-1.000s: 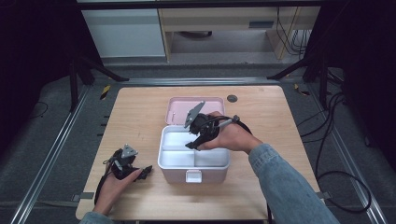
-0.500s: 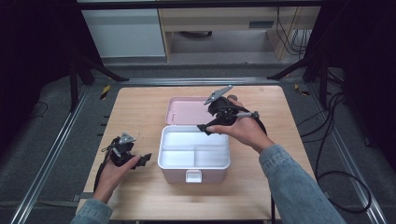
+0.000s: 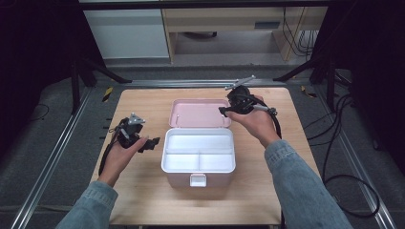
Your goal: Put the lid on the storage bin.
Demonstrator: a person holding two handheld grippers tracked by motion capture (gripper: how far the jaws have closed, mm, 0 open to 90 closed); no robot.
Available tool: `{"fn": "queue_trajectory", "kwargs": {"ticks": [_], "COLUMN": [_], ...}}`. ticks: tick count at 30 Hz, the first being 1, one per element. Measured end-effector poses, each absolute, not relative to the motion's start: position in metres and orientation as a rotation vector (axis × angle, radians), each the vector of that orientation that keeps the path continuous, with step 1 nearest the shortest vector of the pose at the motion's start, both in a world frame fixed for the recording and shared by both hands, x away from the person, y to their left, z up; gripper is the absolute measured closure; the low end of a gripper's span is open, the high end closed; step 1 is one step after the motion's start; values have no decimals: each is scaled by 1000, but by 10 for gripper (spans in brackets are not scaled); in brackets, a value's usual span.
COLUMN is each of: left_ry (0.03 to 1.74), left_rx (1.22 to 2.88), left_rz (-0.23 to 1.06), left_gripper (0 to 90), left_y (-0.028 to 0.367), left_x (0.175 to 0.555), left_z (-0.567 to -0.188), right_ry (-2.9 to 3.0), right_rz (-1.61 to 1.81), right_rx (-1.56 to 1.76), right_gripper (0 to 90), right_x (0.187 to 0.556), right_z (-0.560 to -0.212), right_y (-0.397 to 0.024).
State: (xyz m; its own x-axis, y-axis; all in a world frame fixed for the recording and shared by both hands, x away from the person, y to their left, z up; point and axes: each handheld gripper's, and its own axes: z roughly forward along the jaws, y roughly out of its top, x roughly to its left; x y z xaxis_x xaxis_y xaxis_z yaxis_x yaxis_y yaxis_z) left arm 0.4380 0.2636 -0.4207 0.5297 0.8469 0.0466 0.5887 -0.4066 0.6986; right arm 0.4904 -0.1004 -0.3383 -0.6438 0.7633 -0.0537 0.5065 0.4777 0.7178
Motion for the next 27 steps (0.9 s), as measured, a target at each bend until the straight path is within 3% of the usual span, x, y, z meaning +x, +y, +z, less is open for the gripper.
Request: {"fn": "queue_trajectory", "kwargs": {"ticks": [7, 16, 21, 27], "left_ry": [1194, 1220, 1219, 1232], "left_rx": [2103, 2052, 2051, 2049], "left_rz": [554, 518, 529, 556], "left_gripper": [124, 242, 338, 429], "left_y": [254, 237, 219, 210], "left_x": [465, 498, 521, 533], "left_z": [-402, -394, -390, -394], "right_ry": [2324, 2285, 2265, 2244], "right_rz": [924, 911, 898, 901], "right_rx": [1150, 1257, 1322, 1396], "right_gripper": [622, 615, 658, 620], "right_x": [506, 528, 544, 554], "right_z": [-347, -365, -385, -398], "right_y": [-107, -111, -106, -102]}}
